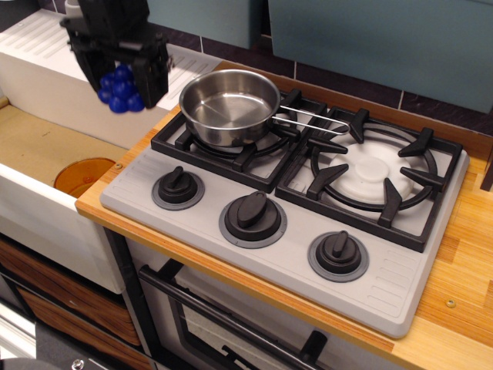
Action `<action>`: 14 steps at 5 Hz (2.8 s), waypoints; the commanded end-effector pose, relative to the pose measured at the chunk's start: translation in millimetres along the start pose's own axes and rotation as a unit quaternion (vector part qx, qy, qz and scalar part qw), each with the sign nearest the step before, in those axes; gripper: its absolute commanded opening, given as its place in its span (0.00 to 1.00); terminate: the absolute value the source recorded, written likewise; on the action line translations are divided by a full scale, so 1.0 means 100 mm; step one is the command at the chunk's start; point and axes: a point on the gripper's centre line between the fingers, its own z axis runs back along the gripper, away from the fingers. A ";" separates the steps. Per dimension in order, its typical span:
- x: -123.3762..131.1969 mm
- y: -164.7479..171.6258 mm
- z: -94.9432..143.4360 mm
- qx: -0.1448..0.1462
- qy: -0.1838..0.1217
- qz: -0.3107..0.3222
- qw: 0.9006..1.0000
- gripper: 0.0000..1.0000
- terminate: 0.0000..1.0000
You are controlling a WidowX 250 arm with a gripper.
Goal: Put pot or pan on stove and put blueberry in pot or pan
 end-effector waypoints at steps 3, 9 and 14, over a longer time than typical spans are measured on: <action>0.33 -0.39 0.26 0.024 -0.046 0.035 0.998 0.00 0.00; 0.48 -0.64 0.16 -0.012 -0.063 0.016 0.998 1.00 0.00; 0.32 -0.48 0.63 0.008 -0.026 0.020 0.999 1.00 0.00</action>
